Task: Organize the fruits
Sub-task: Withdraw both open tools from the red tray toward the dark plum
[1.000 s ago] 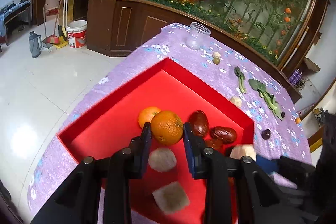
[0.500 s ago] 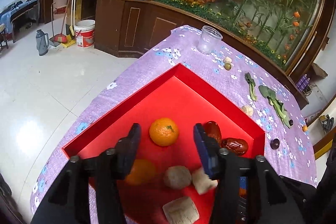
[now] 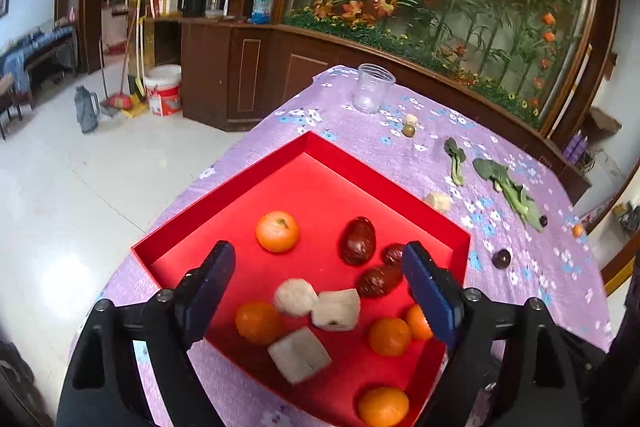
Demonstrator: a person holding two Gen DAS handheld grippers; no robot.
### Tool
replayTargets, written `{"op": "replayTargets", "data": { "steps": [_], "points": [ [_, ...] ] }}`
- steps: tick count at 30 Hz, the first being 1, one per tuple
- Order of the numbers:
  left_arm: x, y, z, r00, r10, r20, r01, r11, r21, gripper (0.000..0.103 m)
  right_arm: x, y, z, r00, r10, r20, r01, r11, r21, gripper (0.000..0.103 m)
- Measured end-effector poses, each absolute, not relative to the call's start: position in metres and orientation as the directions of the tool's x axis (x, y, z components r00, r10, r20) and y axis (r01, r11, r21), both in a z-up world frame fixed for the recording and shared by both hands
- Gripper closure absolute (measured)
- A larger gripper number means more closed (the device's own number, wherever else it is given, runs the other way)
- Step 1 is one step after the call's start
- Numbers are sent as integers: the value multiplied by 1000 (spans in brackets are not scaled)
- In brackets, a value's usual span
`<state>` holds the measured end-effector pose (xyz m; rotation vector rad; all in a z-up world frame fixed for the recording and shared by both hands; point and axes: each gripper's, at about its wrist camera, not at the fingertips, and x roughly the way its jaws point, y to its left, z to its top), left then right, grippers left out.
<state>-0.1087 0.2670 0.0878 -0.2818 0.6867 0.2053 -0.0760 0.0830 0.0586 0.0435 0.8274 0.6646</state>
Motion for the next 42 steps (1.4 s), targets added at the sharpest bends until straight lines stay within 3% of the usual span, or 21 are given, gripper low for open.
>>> {"op": "replayTargets", "data": {
  "steps": [5,13,42],
  "points": [
    [-120,228,99,769,169,-617,-252,966,-50,18,-83,49,57,527,530,-664,-454,837,306,40],
    [-131,185,107,787,201,-584,-201,977,65,18,-96,16,56,564,502,-656,-390,862,325,39],
    [-138,163,96,767,191,-612,-166,981,97,18,-113,0,52,587,475,-655,-367,878,308,35]
  ]
}}
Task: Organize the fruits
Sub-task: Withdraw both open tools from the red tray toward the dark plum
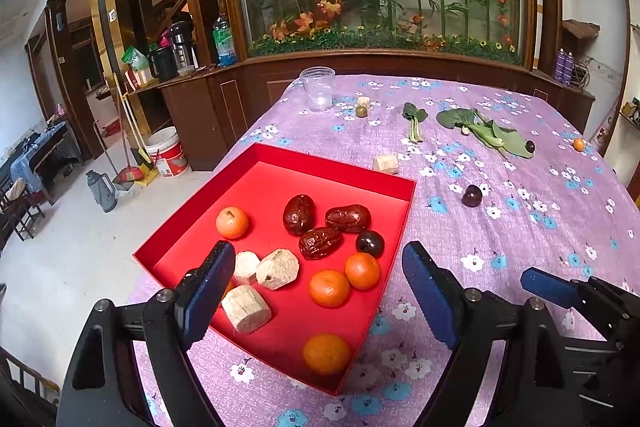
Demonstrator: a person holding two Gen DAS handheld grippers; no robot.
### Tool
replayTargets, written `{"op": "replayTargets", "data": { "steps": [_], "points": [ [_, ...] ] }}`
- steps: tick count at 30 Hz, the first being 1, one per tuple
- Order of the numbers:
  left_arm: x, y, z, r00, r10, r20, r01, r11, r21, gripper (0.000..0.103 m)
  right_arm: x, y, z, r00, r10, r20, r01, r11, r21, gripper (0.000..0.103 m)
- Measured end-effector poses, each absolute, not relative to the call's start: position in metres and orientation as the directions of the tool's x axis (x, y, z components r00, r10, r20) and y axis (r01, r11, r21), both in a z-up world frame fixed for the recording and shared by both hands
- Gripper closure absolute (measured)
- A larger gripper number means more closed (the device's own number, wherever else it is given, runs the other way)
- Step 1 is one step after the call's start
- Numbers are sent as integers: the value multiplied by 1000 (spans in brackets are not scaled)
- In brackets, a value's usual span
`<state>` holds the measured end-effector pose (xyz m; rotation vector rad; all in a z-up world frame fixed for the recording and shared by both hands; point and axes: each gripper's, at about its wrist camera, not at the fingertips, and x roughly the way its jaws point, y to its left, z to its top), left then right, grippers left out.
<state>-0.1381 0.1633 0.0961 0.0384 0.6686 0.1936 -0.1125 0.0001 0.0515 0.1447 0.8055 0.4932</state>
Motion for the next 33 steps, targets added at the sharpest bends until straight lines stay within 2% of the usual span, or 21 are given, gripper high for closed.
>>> {"op": "replayTargets", "data": {
  "steps": [12,19,26,33],
  "points": [
    [-137,163,93,762,171,-624,-148,985,90,18,-111,-2,49,587,471,-659,-360,880,309,35],
    [-127,164,84,739,130,-661,-123,991,57,18,-103,-26,48,611,433,-662,-312,901,302,35],
    [-104,159,71,702,36,-711,-67,998,-16,18,-81,-77,44,640,338,-690,-199,940,276,35],
    [-71,132,71,681,-86,-727,35,996,-85,18,-53,-116,55,662,263,-702,-168,965,203,35]
  ]
}}
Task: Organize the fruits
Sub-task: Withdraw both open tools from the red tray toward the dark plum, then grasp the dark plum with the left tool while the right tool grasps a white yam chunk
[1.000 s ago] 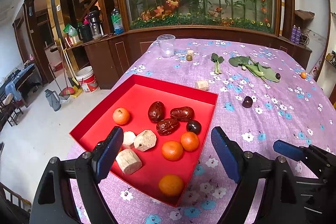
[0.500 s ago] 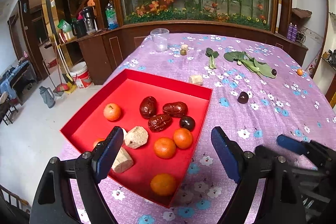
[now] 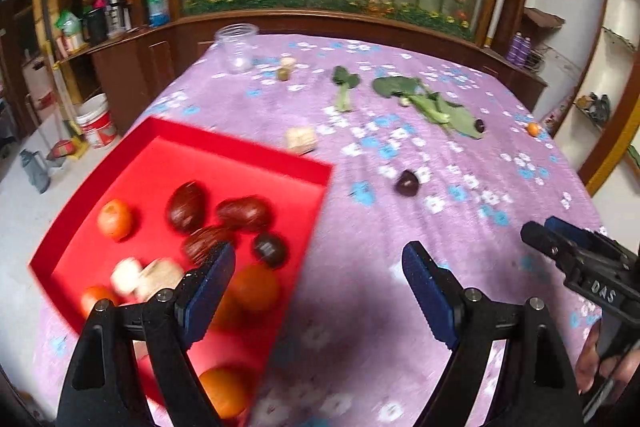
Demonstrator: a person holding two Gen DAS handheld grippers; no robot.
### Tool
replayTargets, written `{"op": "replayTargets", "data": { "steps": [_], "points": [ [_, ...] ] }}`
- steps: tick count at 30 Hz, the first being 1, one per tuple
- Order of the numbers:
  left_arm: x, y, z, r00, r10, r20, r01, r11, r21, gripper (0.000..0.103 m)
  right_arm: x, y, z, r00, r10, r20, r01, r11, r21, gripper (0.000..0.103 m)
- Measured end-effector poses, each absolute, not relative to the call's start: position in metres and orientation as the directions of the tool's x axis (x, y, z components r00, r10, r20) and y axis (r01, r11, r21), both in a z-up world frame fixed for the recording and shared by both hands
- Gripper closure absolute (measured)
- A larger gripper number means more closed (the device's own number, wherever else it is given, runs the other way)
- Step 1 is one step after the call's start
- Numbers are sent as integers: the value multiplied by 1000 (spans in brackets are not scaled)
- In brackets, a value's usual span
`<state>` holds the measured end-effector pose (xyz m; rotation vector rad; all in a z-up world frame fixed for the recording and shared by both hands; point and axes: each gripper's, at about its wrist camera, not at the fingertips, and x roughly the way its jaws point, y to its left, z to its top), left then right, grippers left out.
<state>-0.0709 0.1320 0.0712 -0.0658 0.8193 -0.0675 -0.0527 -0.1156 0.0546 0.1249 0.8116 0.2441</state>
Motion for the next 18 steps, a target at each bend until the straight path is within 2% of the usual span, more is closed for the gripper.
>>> {"op": "replayTargets", "data": {
  "steps": [7,9,10,11,18],
  "points": [
    [-20,96,58,636,-215,-741,135,977,-166,20,11,-167,59,691,196,-695,-93,979,183,35],
    [-9,92,49,615,-237,-752,148,971,-186,31,36,-178,57,688,173,-705,-71,983,171,35],
    [-2,89,45,600,-250,-760,154,968,-197,41,46,-181,56,686,167,-708,-68,984,167,35],
    [4,86,41,585,-265,-766,158,964,-212,44,60,-184,55,683,163,-712,-63,984,164,35],
    [26,79,29,575,-287,-766,165,958,-235,44,125,-194,41,659,147,-738,-27,985,171,38]
  ]
}}
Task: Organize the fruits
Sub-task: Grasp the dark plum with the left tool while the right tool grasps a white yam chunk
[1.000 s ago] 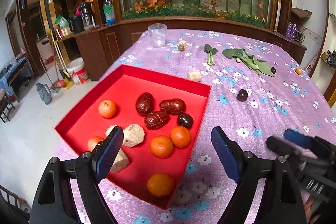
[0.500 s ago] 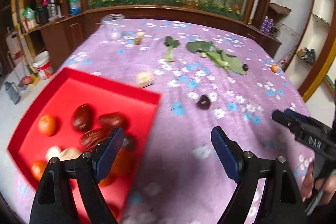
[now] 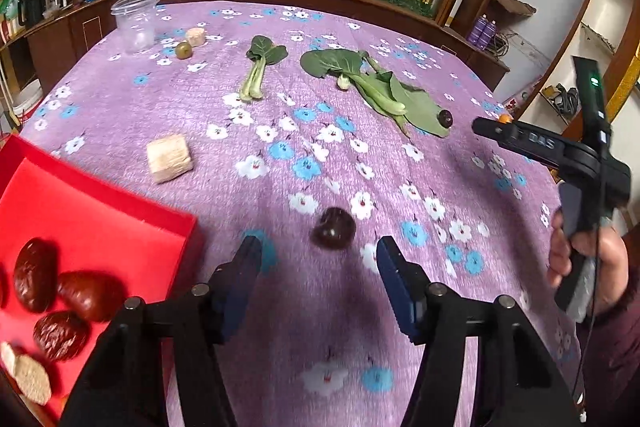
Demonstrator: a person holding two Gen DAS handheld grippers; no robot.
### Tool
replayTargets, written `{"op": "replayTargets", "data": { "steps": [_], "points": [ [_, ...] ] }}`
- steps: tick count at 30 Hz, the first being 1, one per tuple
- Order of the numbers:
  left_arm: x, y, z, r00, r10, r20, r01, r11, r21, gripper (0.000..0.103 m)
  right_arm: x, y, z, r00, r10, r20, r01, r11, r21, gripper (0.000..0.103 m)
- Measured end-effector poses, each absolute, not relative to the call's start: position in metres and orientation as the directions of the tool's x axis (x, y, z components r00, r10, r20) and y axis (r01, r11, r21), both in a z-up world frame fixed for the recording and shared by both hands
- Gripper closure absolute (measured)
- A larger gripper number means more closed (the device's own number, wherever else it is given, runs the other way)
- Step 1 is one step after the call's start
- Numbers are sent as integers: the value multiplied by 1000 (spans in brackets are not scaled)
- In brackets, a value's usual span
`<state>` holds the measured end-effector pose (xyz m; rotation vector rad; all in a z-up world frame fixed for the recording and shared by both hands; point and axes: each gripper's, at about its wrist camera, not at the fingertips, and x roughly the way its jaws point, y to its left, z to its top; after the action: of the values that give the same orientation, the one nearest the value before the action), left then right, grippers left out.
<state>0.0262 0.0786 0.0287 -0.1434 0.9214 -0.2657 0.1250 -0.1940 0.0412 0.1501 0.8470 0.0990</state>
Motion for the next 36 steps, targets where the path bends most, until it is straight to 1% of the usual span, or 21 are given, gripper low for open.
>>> {"op": "replayTargets", "data": {
  "steps": [6,10,12,13,15,21,26,28,32,36],
  "points": [
    [42,74,21,570,-294,-767,169,956,-241,44,157,-203,28,647,124,-752,7,986,168,39],
    [46,69,18,569,-317,-758,191,948,-254,44,165,-205,26,650,135,-748,8,983,185,42],
    [48,65,12,559,-314,-767,200,949,-242,58,162,-201,28,658,154,-737,-4,980,201,42],
    [49,64,9,549,-309,-777,204,951,-234,72,161,-196,30,660,171,-731,-18,977,212,41],
    [47,60,9,557,-302,-774,221,952,-212,79,158,-185,34,663,199,-722,-49,973,224,41],
    [38,61,12,554,-299,-777,207,954,-219,79,144,-132,46,630,330,-703,-197,944,266,41],
    [13,65,15,542,-307,-782,185,952,-245,79,136,-62,48,462,525,-715,-423,839,343,41],
    [1,70,13,531,-303,-791,166,953,-254,79,134,-35,47,388,579,-717,-492,788,370,41],
    [-15,77,10,518,-320,-793,161,947,-277,78,133,19,43,335,599,-728,-574,742,347,41],
    [-19,82,10,515,-344,-786,163,939,-304,76,139,60,32,289,597,-748,-605,720,341,41]
  ]
}}
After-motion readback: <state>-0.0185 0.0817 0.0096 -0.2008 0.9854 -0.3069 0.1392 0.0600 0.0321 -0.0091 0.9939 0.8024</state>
